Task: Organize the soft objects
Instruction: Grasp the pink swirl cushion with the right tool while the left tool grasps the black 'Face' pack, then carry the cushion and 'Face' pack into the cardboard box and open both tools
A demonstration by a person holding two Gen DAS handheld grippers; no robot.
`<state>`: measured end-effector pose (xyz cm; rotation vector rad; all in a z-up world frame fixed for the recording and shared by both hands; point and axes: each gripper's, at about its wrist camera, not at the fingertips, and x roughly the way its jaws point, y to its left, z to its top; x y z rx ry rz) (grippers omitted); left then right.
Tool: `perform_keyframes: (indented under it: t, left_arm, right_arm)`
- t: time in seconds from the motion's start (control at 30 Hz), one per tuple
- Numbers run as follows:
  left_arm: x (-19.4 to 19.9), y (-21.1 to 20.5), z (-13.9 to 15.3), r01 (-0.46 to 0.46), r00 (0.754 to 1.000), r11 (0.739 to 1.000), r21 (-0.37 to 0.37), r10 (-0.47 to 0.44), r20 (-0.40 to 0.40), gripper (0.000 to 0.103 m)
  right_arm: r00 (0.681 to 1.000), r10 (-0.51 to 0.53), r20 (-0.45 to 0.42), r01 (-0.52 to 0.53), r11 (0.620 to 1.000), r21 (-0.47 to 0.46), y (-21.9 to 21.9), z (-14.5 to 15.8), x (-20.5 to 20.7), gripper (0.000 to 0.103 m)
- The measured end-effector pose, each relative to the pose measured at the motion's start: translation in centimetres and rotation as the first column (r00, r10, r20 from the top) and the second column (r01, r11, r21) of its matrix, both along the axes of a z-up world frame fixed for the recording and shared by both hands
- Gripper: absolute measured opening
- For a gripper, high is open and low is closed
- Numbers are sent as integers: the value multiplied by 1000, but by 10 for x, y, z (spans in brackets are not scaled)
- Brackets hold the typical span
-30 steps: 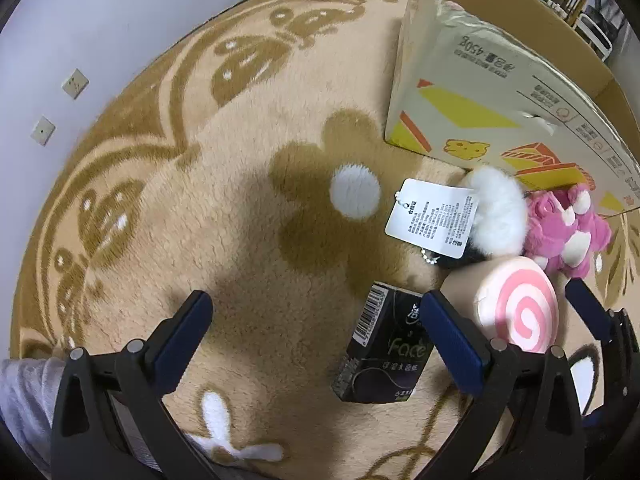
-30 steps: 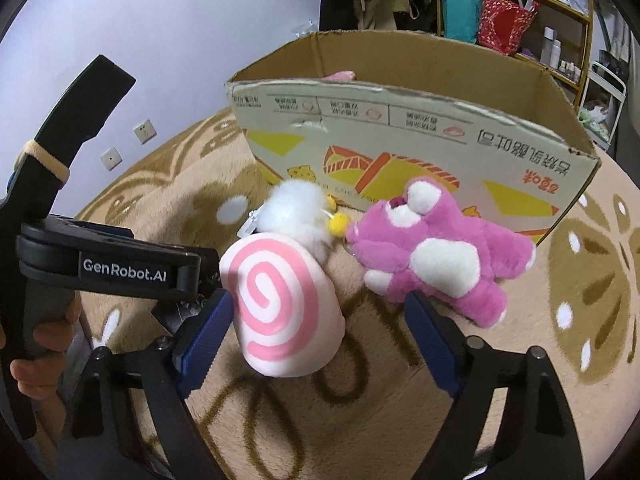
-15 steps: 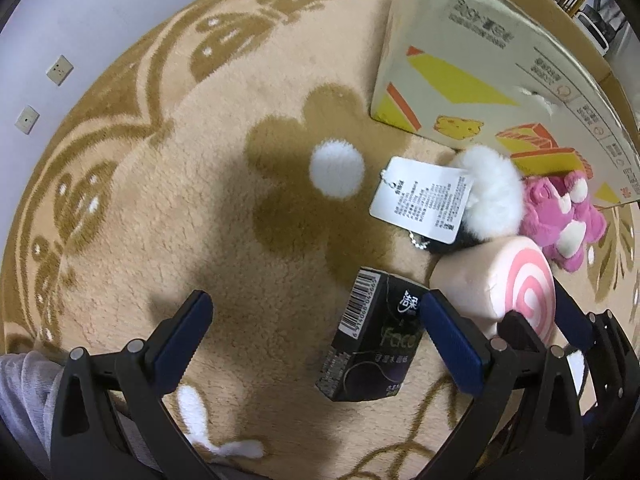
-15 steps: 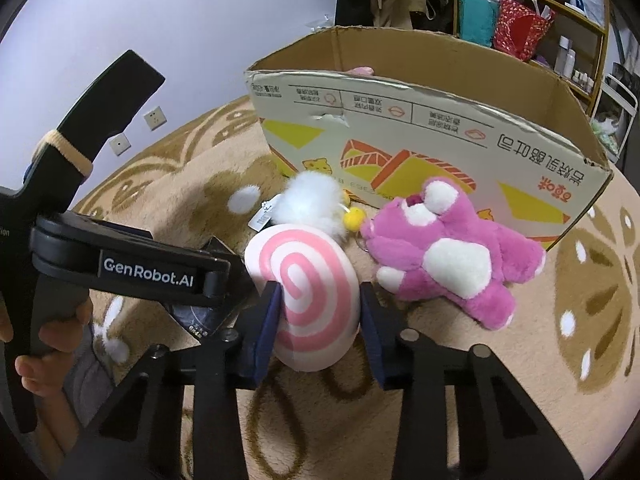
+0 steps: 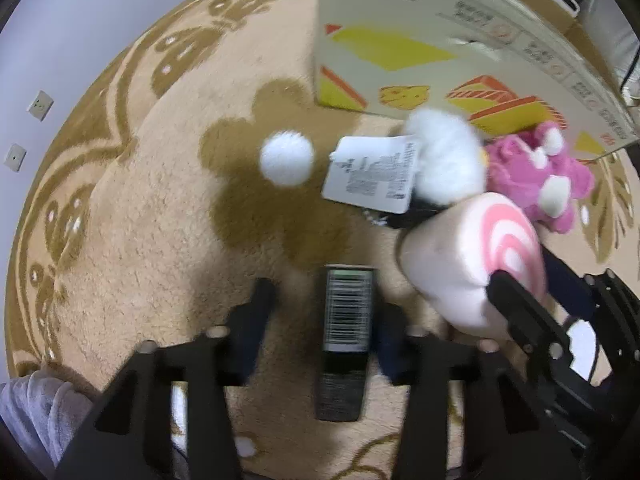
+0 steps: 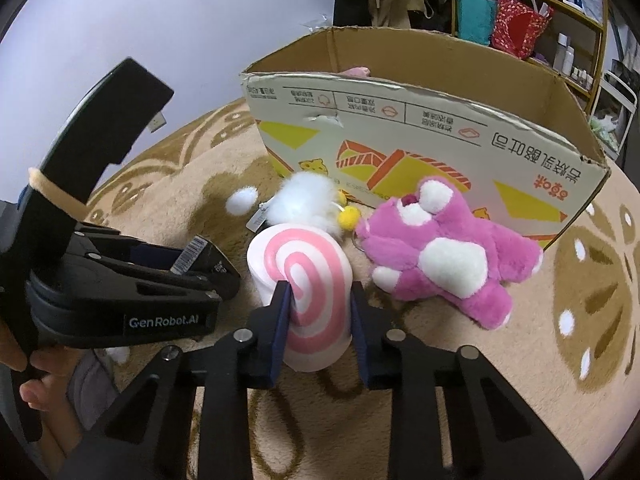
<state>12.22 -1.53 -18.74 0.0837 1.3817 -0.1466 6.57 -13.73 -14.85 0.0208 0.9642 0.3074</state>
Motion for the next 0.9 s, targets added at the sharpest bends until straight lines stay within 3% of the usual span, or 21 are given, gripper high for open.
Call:
perform_keyframes:
  t: [0.07,0.47,0.9]
  left_arm:
    - [0,0,5,10,1000,1000,-8,-10,13,18]
    - [-12,-9,51,5,988,1000,-7,-4,156,18]
    - [-9,11,99,6,946,1000,2,-6,323,18]
  right_arm:
    - [1000,-1,6,1,1000,-2,0,1,-1,28]
    - [998,-59,28,58,997,47,-12,16,-8,23]
    - [985,-135,106,125,987,98,-31,48,-16,22]
